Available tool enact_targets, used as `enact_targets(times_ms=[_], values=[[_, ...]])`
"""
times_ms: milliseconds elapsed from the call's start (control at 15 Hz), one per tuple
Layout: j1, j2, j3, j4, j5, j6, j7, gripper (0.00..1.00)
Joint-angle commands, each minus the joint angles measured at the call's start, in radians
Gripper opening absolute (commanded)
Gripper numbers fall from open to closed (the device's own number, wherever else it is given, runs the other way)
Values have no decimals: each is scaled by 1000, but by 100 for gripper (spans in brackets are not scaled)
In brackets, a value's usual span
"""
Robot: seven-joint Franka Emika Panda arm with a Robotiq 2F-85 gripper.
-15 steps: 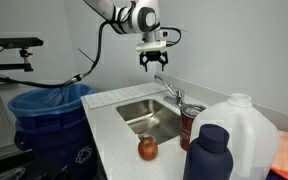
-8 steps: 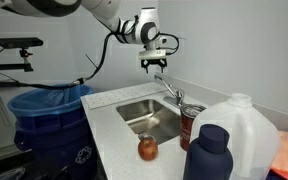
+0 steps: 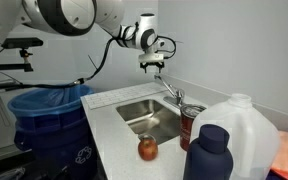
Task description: Move the tap nozzle to the right
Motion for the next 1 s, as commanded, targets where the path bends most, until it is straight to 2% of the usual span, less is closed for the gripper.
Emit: enact_targets(times_ms=[0,333,733,933], values=[[3,79,3,92,18,-11,-40,100],[-10,84,3,73,31,-30,-19,100],[-27,30,23,-15,86,-87,0,100],[-25,13,10,-42,99,-112,12,100]])
